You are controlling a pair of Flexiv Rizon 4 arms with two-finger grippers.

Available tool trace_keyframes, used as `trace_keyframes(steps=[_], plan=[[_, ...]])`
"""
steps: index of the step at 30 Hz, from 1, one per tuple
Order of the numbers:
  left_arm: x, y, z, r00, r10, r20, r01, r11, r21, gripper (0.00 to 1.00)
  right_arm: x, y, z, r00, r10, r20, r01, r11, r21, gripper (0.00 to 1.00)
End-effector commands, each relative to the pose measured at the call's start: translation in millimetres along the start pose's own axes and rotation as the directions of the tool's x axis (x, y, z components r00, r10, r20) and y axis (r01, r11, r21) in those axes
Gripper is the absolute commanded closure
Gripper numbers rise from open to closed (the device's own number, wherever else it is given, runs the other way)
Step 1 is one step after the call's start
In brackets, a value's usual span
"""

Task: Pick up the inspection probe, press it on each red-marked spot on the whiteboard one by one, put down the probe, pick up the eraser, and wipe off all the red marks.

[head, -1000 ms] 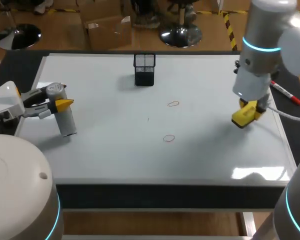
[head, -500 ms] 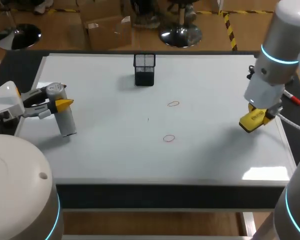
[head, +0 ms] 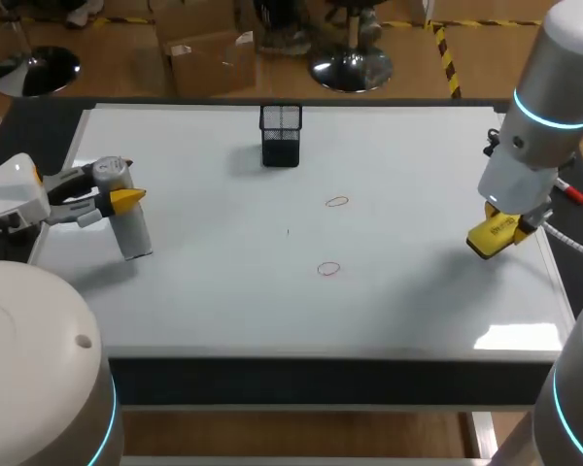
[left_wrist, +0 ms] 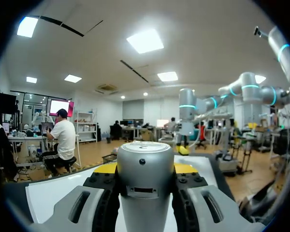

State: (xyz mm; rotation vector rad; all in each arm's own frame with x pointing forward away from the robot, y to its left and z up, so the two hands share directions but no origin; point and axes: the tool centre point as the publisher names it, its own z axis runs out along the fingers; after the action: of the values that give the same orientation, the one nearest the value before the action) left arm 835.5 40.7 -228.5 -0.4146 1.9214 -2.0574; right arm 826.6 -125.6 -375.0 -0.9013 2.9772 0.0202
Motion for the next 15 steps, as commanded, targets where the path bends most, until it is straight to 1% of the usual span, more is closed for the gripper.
trace_keyframes(steps=[1, 6, 15], plan=[[-9.1, -6.3, 20, 0.998, 0.006, -0.061, -0.005, 1.0, 0.016, 1.0, 0, 0, 0, 1.0, -0.002, -0.001, 0.002, 1.0, 0.003, 1.0], [-3.9, -16.2, 51, 0.988, 0.031, -0.151, -0.028, 0.999, 0.022, 1.0, 0, 0, 0, 1.0, -0.002, -0.001, 0.002, 1.0, 0.003, 1.0], [5.4, -23.7, 101, 0.957, 0.014, -0.291, -0.011, 1.0, 0.012, 1.0, 0, 0, 0, 1.0, -0.002, -0.001, 0.002, 1.0, 0.003, 1.0]])
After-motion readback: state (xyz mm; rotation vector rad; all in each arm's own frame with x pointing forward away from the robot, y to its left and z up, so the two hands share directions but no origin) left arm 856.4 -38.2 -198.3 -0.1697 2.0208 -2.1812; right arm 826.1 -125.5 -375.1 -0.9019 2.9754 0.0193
